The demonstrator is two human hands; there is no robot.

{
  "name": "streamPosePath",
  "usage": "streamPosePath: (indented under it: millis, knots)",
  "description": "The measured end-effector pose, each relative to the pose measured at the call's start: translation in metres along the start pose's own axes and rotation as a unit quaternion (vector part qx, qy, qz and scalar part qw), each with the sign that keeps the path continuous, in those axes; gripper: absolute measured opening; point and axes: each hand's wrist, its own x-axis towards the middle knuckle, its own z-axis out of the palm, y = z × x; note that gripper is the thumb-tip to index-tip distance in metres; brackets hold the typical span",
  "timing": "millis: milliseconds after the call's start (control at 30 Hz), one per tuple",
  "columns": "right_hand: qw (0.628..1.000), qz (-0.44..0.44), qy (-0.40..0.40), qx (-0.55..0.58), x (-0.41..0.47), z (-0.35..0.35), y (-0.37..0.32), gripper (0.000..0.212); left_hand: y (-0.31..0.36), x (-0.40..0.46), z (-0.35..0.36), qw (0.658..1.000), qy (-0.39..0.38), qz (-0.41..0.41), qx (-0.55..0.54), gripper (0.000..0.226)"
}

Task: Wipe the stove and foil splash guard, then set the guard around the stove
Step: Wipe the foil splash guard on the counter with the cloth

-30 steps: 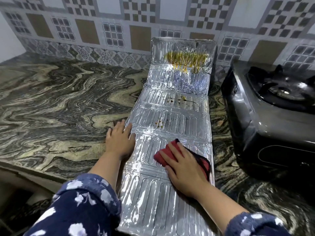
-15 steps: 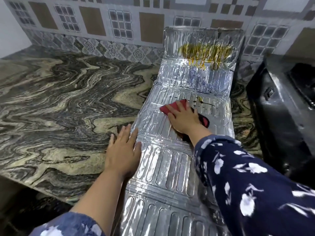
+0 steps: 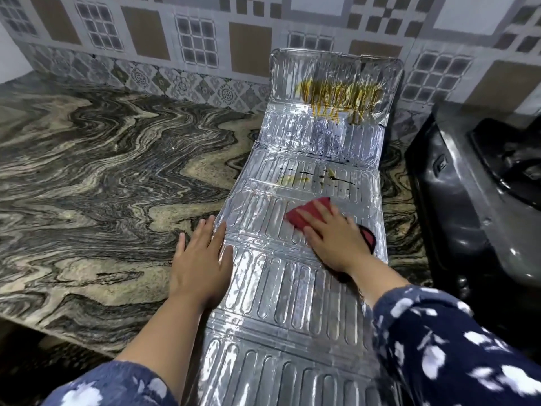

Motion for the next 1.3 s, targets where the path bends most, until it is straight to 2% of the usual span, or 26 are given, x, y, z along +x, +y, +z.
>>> streamPosePath:
  millis: [100,200,367,567,700,833,900,1067,1300]
  knots:
    - [0.997,0.077,0.009,-0.008,0.025,-0.008,0.027,0.05,-0.001,0.002,0.002,1.0,0.005,0.0,-0.001,0.057]
    - [0.994,0.105,0.007,0.002,0.047,-0.012,0.019,0.05,-0.001,0.003,0.004,1.0,0.009,-0.002,-0.004,0.057]
    - [1.0,0.02,-0.007,0.016,0.028,0.003,-0.05,0.05,-0.001,0.003,0.002,1.0,0.007,0.002,-0.014,0.058]
    - [1.0,0.011,-0.017,0.019,-0.012,0.006,-0.037,0.049,-0.001,-0.002,-0.002,1.0,0.013,0.008,-0.014,0.059]
    - [0.999,0.016,-0.03,0.016,-0.019,0.003,-0.035,0.049,0.004,0.005,-0.012,0.991,0.072,-0.045,-0.1,0.044]
    - [1.0,0.017,-0.02,0.007,-0.02,0.002,-0.038,0.05,0.014,0.029,-0.026,0.98,0.047,-0.107,-0.159,0.038]
    - [1.0,0.004,-0.015,-0.004,-0.024,0.004,-0.042,0.05,0.014,0.035,-0.024,0.982,0.055,-0.111,-0.143,0.036]
    - [0.994,-0.108,-0.018,-0.019,-0.007,0.003,-0.063,0.051,0.01,0.036,-0.01,0.988,0.085,-0.089,-0.092,0.038]
    - [0.996,-0.083,-0.03,-0.002,0.066,-0.009,-0.048,0.048,-0.001,0.038,-0.006,0.996,0.087,-0.033,0.001,0.059]
